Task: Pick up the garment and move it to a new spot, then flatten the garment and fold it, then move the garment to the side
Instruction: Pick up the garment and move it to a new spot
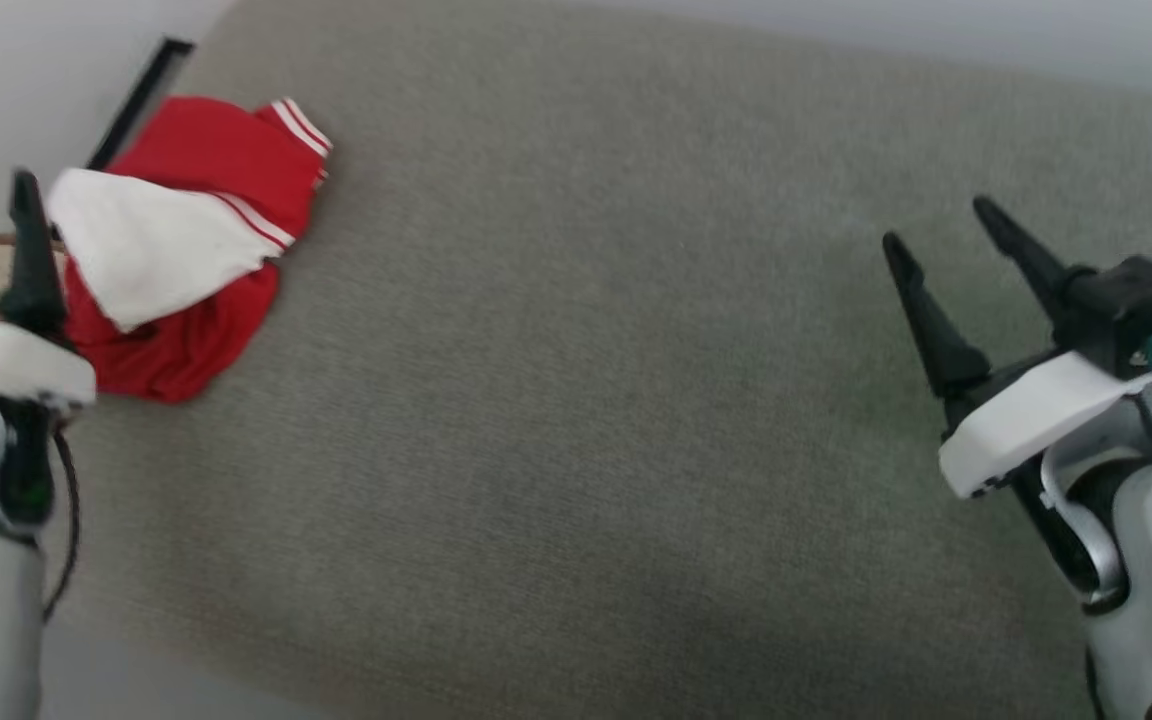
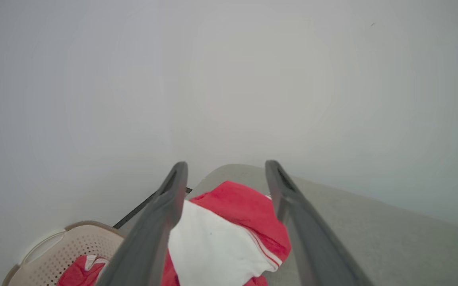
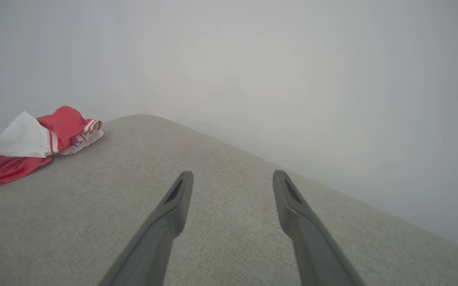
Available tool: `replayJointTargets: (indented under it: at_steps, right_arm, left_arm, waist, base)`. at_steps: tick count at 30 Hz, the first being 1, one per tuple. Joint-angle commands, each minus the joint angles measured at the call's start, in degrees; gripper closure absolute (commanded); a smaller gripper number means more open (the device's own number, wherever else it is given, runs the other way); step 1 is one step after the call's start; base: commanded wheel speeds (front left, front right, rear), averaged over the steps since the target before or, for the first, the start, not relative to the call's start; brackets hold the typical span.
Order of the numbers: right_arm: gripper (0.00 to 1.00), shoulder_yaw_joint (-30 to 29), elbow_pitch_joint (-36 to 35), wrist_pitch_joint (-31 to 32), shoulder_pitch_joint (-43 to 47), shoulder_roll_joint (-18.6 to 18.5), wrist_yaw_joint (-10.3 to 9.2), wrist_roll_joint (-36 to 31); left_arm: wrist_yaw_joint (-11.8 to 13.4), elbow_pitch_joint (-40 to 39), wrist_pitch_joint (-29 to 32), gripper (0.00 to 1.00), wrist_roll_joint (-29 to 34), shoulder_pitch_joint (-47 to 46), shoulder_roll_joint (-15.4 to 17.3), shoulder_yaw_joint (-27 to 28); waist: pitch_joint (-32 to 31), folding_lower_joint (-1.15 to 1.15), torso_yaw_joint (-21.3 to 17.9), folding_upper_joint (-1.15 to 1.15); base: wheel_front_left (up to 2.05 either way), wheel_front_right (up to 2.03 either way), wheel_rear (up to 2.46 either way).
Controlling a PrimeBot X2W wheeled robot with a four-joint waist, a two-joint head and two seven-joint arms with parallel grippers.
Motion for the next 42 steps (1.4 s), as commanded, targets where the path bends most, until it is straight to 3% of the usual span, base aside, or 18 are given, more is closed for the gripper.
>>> replayJointTargets:
  at_steps: [1, 9, 15, 17, 28, 31, 32, 36, 42]
  right_arm:
    - [0.0, -0.04, -1.21, 0.73, -1.43, -0.49, -0.02, -0.68]
    - [0.0, 0.1, -5.89, 3.66, -4.45, -2.43, -0.02, -1.58]
    - [0.0, -0.12, -8.91, 5.67, -4.49, -3.29, -0.02, -1.9]
    - [0.0, -0.37, -9.91, 6.26, -4.25, -3.47, -0.02, -2.03]
    - [0.0, -1.01, -12.97, 8.31, -3.01, -3.56, -0.02, -2.48]
    - [0.0, -1.55, -13.35, 8.64, -2.83, -3.59, -0.02, -2.7]
    - [0.0, -1.85, -13.36, 8.68, -2.83, -3.63, -0.02, -2.82]
    - [0.0, -2.6, -13.03, 8.07, -3.02, -3.58, -0.02, -3.15]
    - [0.0, -3.14, -10.7, 5.88, -2.04, -2.19, -0.02, -2.75]
  left_arm:
    - [-0.68, 3.16, 0.13, 0.0, -0.29, -3.03, 0.56, -0.11]
    - [-2.29, 22.39, 3.38, 0.0, -2.57, -16.48, 2.07, -0.54]
    - [-1.49, 35.27, 9.66, 0.0, -3.21, -23.64, 2.56, -1.27]
    - [-0.14, 39.08, 12.3, 0.0, -2.84, -25.15, 2.91, -1.75]
    - [3.41, 45.43, 29.27, 0.0, -4.56, -25.87, 0.57, -2.22]
    - [3.81, 45.76, 30.35, 0.0, -5.5, -25.28, 0.42, -1.72]
    - [3.31, 45.83, 30.88, 1.0, -5.42, -25.14, 0.26, -1.89]
    - [2.12, 45.51, 28.41, 1.0, -5.74, -25.7, 1.37, -1.68]
    - [0.07, 44.41, 22.58, 1.0, -4.43, -28.79, 5.5, -2.49]
  waist:
    - [4.79, 0.0, -2.47, 0.0]
    - [11.37, 0.0, -5.61, 0.0]
    - [14.13, 0.0, -7.52, 0.0]
    - [14.74, 0.0, -8.06, 0.0]
    - [16.73, 0.0, -9.63, 0.0]
    - [17.07, 0.0, -9.73, 0.0]
    - [17.09, 0.0, -9.69, 0.0]
    - [16.48, 0.0, -8.96, 0.0]
    - [12.52, 0.0, -7.72, 0.0]
  base:
    - [0.0, 0.0, 0.0]
    - [0.0, 0.0, 0.0]
    - [0.0, 0.0, 0.0]
    - [0.0, 0.0, 0.0]
    - [0.0, 0.0, 0.0]
    - [0.0, 0.0, 0.0]
    - [0.0, 0.0, 0.0]
    - [0.0, 0.0, 0.0]
    - [0.0, 0.0, 0.0]
